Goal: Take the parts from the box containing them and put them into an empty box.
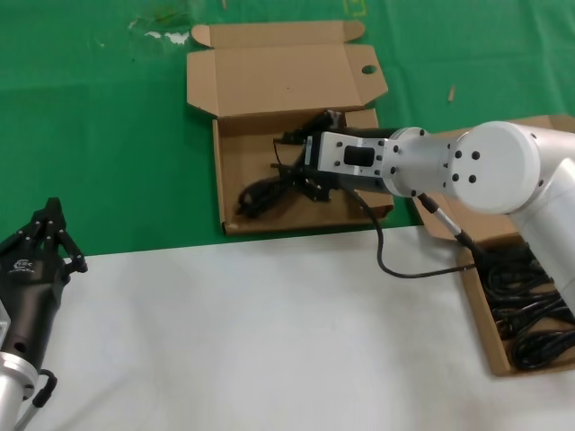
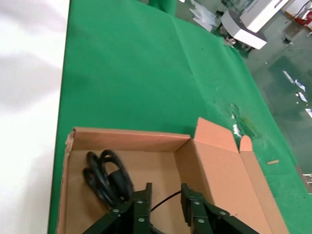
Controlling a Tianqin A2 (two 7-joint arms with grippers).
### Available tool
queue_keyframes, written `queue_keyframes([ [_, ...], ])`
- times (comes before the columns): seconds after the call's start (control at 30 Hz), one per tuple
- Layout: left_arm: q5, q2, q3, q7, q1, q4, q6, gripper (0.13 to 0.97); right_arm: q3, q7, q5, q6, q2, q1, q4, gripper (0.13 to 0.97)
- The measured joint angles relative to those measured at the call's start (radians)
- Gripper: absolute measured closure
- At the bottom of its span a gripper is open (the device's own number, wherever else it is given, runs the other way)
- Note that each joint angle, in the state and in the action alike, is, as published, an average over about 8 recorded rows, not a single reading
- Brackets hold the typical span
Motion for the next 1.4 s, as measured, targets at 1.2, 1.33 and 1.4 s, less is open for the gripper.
queue_keyframes([
  [1.2, 0.0, 0.0, 0.0, 0.0, 0.0, 0.0, 0.0, 0.811, 0.131, 0.135, 0.098, 0.049, 0.057, -0.161, 0.263, 0.244],
  [1.33, 0.0, 0.0, 0.0, 0.0, 0.0, 0.0, 0.0, 0.743, 0.155, 0.124, 0.139, 0.092, 0.053, -0.206, 0.278, 0.226],
  [1.4, 0.0, 0.0, 0.0, 0.0, 0.0, 0.0, 0.0, 0.743, 0.167, 0.118, 0.16, 0.114, 0.052, -0.229, 0.286, 0.216],
])
